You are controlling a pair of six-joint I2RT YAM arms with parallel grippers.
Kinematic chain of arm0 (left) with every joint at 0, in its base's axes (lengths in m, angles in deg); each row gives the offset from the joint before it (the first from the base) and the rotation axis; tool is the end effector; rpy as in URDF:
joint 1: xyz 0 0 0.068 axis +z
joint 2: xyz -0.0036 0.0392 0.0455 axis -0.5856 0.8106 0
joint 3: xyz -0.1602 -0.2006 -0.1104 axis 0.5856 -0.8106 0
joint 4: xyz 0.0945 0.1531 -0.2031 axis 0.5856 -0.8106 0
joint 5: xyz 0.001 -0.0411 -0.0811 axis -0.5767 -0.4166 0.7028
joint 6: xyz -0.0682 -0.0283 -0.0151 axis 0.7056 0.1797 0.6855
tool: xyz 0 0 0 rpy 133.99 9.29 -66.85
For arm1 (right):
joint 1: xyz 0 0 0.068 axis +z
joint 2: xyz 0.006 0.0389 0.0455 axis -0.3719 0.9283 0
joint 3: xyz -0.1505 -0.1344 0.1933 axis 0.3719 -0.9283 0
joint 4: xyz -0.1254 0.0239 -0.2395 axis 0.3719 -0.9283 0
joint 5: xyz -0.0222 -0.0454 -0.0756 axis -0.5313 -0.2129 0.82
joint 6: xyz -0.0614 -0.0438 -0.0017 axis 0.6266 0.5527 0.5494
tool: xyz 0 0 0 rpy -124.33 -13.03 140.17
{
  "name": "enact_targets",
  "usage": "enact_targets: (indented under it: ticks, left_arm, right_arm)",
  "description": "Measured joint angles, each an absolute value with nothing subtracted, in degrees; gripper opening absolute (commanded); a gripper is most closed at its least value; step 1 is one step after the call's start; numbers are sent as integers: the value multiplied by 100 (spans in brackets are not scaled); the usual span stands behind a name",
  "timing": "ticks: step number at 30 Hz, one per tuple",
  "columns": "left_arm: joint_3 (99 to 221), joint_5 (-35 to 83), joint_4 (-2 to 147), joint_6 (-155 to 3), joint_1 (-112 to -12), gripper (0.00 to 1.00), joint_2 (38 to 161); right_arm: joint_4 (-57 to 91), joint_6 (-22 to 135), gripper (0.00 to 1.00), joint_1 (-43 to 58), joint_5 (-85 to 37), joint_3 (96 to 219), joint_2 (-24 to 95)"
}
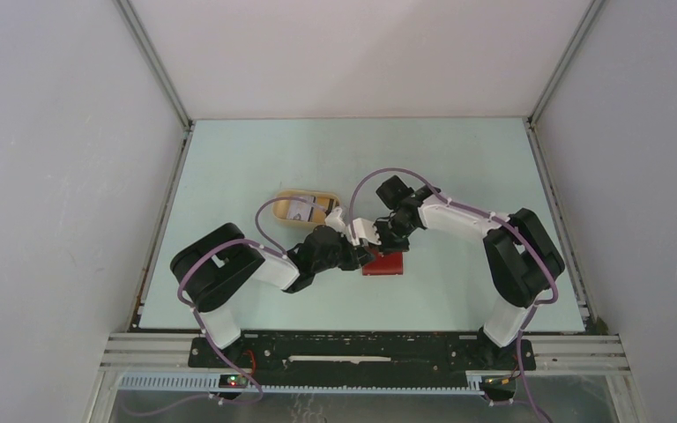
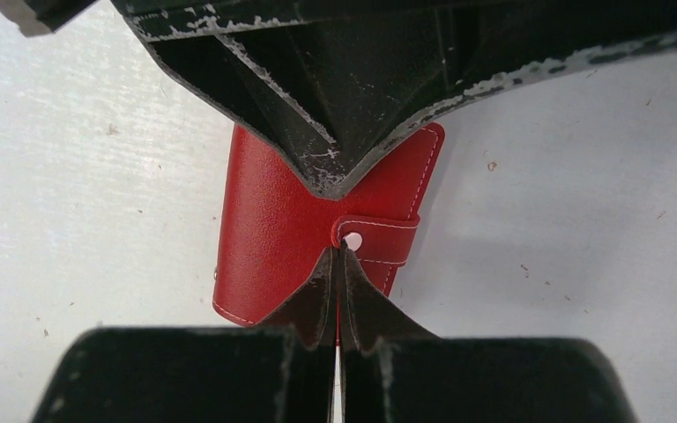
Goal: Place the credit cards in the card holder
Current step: Close the card holder at the center of the board.
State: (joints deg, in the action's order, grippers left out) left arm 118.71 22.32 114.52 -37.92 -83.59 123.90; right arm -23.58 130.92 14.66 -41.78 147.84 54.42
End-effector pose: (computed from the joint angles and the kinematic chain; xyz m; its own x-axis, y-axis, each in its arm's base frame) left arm 0.2213 -0.2549 0.1043 -0.8017 -0.2444 -0.5455 0.3020 0.6219 -0.7225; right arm 0.2617 0.2277 0.1601 0.2821 -0.8294 -0.4822 -0.9567 -0.2807 -0.0769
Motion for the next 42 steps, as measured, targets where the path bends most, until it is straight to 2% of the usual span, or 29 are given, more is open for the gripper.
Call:
enact_targets:
  ticks: [23,42]
  left_arm:
    - [11727,2328,11677,-3646,-8315,0,12390]
    - [11556,2759,13286,-2861,-7992,0,12998]
  right_arm:
    - [-2255,13088,0,1743,-3736,14671,5377]
    - [-2257,13088,0,1754,-3712,14671,5377]
